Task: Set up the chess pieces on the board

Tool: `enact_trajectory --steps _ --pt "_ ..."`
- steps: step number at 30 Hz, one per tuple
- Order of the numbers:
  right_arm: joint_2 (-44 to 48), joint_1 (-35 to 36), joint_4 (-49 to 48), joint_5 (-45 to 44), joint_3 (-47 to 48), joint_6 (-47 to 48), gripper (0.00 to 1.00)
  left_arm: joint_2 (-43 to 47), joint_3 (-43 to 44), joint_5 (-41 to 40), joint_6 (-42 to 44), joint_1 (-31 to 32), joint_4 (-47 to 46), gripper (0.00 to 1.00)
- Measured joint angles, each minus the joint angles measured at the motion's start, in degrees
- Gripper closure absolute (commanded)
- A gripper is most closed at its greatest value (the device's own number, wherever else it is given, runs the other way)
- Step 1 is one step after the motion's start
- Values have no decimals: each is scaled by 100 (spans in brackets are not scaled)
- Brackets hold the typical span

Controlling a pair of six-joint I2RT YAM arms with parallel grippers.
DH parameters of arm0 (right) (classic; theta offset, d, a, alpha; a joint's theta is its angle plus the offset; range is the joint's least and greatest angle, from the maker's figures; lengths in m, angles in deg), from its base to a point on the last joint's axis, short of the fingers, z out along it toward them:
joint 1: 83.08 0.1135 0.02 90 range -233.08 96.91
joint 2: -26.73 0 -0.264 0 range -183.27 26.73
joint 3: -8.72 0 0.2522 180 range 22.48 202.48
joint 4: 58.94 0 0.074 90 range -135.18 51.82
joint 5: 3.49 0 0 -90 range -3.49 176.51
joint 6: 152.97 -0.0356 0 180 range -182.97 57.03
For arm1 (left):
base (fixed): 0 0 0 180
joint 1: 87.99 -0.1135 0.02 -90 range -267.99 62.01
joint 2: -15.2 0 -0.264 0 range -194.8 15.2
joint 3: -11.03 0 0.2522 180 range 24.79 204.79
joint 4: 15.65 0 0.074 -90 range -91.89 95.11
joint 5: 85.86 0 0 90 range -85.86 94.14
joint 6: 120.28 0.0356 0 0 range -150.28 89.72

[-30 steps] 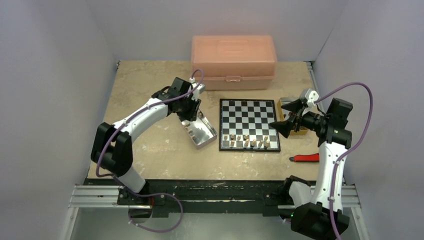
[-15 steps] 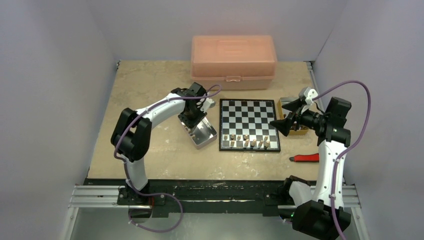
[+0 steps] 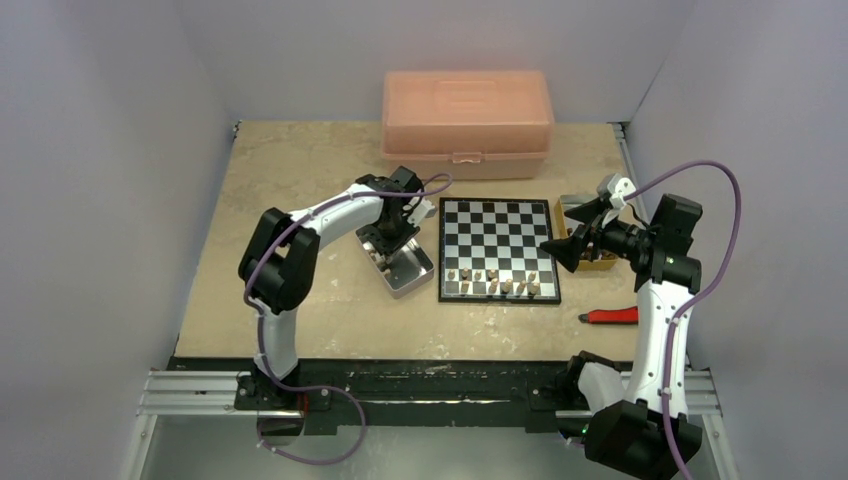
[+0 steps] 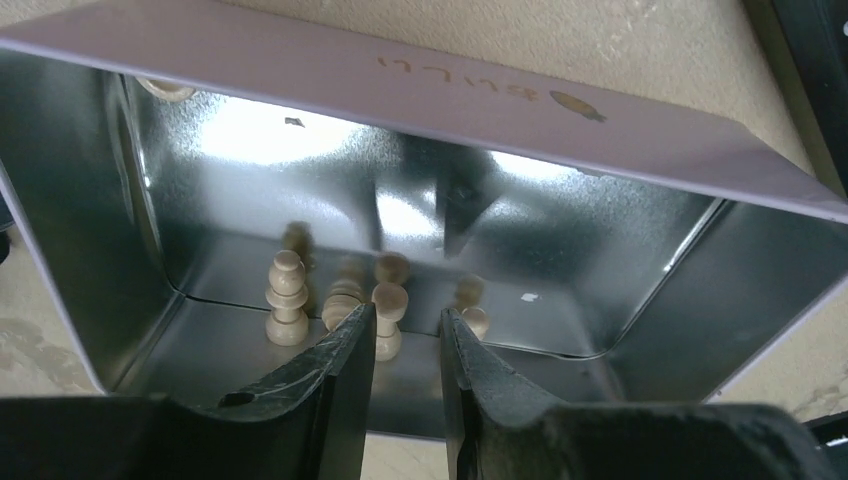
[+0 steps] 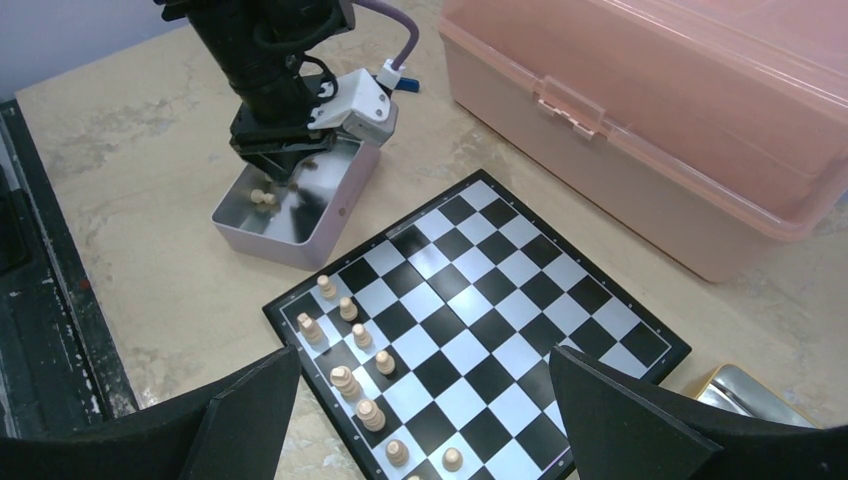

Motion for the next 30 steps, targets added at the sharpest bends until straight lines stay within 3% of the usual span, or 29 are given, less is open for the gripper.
enact_trajectory --steps 19,28,30 --pt "0 11 0 -2 0 0 1 -396 140 -269 107 22 129 71" --pt "-2 74 2 -4 0 2 1 -466 140 -428 149 28 118 99" --pt "-2 85 0 -7 0 2 1 -452 138 -470 146 44 103 100"
